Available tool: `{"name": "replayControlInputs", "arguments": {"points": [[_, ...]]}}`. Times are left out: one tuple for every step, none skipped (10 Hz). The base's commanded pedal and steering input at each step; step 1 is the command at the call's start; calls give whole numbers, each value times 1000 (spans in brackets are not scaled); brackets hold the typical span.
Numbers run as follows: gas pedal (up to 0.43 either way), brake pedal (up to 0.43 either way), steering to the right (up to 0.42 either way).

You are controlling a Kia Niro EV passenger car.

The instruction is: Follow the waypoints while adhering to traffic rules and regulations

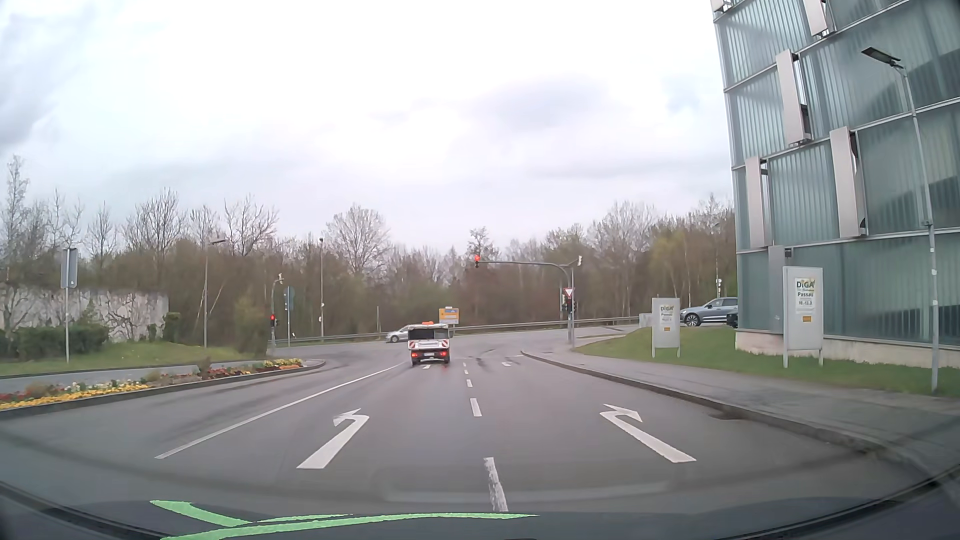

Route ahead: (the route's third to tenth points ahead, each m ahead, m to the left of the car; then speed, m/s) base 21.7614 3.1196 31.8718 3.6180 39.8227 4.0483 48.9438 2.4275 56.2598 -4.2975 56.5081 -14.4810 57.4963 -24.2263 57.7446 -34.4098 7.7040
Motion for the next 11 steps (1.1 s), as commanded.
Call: {"name": "replayControlInputs", "arguments": {"points": [[0, 0, 57], [0, 0, 57], [0, 0, 54], [0, 0, 45], [0, 0, 30], [0, 0, 19], [0, 0, 6], [0, 0, 0], [0, 0, 0], [0, 0, 0], [0, 6, -1]]}}
